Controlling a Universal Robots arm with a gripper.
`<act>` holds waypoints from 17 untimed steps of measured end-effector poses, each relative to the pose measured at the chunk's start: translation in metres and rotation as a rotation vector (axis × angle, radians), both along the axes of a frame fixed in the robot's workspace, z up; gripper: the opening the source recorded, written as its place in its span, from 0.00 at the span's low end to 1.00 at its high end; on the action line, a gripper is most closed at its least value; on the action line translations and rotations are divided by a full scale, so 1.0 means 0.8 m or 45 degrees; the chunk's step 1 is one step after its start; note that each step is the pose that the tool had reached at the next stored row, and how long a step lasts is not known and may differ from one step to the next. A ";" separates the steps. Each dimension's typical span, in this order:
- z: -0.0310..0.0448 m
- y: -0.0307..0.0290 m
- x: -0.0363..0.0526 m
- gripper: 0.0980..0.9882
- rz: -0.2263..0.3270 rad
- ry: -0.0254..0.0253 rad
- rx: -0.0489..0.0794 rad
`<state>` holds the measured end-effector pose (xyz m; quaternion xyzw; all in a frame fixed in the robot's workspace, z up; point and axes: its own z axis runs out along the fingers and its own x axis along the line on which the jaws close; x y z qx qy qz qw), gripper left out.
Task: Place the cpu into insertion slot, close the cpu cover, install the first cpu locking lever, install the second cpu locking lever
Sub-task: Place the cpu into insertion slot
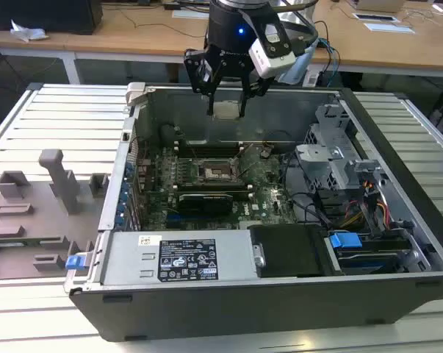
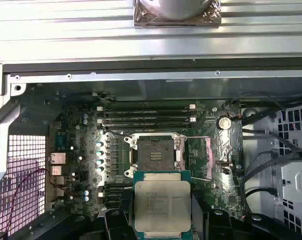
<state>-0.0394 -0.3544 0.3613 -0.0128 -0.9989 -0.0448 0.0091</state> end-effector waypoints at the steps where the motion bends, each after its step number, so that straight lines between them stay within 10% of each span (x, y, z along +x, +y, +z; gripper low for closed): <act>1: 0.0000 0.0000 0.000 0.50 0.000 0.0000 0.000; 17: -0.0146 0.0000 0.000 0.50 0.000 0.0000 0.000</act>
